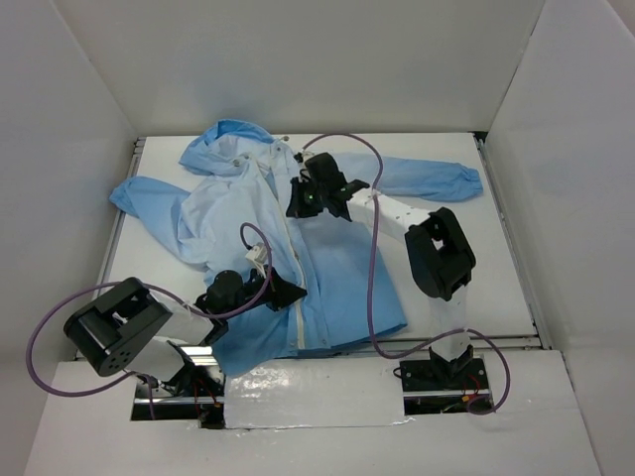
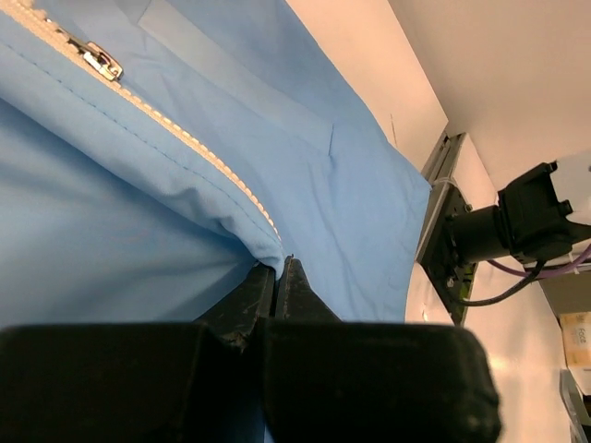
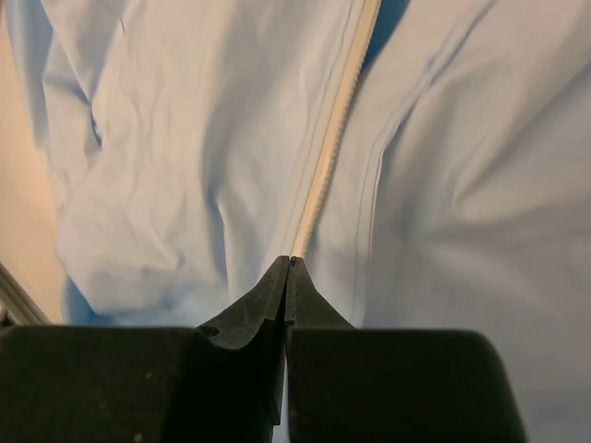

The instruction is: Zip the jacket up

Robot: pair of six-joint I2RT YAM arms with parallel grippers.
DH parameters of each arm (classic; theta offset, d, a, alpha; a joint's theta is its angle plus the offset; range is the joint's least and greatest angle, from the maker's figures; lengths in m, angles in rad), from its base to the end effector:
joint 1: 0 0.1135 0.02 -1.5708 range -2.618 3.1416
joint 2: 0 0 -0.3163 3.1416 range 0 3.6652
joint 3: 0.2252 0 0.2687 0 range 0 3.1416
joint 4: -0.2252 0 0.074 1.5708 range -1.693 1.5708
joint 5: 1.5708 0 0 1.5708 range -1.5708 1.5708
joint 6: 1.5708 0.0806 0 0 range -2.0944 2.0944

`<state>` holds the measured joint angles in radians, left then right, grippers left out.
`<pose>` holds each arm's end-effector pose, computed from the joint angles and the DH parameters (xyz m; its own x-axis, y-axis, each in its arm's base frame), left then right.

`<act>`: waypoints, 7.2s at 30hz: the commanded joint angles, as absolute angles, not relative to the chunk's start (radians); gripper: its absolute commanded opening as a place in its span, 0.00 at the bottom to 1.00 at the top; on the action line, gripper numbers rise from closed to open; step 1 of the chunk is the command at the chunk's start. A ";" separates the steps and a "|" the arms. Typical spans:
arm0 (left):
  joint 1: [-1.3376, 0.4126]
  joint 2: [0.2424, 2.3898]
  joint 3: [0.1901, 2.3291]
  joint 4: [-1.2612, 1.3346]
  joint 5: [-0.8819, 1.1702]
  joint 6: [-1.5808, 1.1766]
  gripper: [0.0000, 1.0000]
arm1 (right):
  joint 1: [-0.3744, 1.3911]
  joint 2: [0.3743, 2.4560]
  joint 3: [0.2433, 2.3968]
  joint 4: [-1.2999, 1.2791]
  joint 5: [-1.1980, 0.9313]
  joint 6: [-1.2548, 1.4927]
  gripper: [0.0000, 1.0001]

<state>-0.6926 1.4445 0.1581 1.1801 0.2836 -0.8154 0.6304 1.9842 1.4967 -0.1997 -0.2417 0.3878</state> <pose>0.1870 -0.1845 0.1767 -0.6582 -0.3621 -0.6601 0.5076 0.4340 -0.7442 0.4121 0.3246 0.2369 -0.7473 -0.0908 -0.6582 -0.4744 0.7665 0.4329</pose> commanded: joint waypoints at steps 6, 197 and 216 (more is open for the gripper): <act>-0.707 1.344 0.152 1.108 0.302 -0.787 0.00 | 0.581 1.876 1.375 -0.005 -0.473 0.356 0.06; -0.709 1.351 0.178 1.839 0.057 -0.259 0.00 | 0.624 1.898 0.597 1.384 -0.721 1.422 0.36; -0.709 1.342 0.152 1.839 0.049 -0.249 0.00 | 0.603 1.850 0.586 1.391 -0.695 1.422 0.33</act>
